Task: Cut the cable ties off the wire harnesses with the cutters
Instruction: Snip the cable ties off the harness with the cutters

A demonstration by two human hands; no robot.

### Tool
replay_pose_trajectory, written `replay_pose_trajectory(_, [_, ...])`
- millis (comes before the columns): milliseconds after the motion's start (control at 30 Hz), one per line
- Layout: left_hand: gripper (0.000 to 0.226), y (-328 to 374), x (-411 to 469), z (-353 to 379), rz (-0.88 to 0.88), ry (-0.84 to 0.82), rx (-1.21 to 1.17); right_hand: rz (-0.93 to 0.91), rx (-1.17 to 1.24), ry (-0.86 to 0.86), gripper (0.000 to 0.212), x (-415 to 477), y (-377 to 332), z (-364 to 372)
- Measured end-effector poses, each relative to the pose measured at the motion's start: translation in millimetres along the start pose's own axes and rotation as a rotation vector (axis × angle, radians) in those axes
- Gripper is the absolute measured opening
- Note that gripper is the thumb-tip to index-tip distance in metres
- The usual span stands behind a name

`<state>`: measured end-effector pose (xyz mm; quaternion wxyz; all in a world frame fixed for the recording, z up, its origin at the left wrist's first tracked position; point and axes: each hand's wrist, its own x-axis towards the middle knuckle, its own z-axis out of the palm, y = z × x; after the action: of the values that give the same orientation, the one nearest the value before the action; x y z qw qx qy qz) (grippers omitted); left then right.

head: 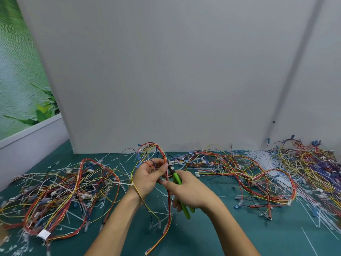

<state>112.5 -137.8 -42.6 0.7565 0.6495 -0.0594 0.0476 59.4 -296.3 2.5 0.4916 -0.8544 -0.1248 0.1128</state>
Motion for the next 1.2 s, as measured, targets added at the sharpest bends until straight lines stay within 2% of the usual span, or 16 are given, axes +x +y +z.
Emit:
replay_pose_trajectory(167, [0.039,0.5,0.1,-1.7,0.019,0.001,-0.007,-0.016,-0.017,0.062,0.017,1.5,0.4,0.5])
replay_pose_trajectory(433, [0.038,1.0,-0.3,-1.3,0.042,0.015,0.004,-0.016,-0.012,0.065,0.016,0.9,0.0,0.5])
replay_pose_trajectory(567, [0.032,0.7,0.6,1.0,0.030,0.023,-0.026,-0.005,0.073,0.000,0.017,-1.0,-1.5,-1.0])
replay_pose_trajectory(767, [0.008,-0.7,0.7,1.9,0.018,0.004,-0.023,0.016,0.152,-0.059,0.022,-2.6,-3.0,-2.5])
replay_pose_trajectory(900, [0.018,0.8,-1.1,3.6,0.010,-0.005,-0.053,0.034,0.167,-0.050,0.027,-4.5,-3.9,-4.5])
replay_pose_trajectory(1000, [0.015,0.9,-1.2,3.5,0.014,-0.010,-0.056,0.037,0.151,-0.029,0.031,-5.3,-4.2,-5.6])
replay_pose_trajectory(1200, [0.032,2.7,-2.3,3.1,0.026,0.004,-0.063,0.014,0.113,-0.012,0.025,-6.3,-5.7,-6.0])
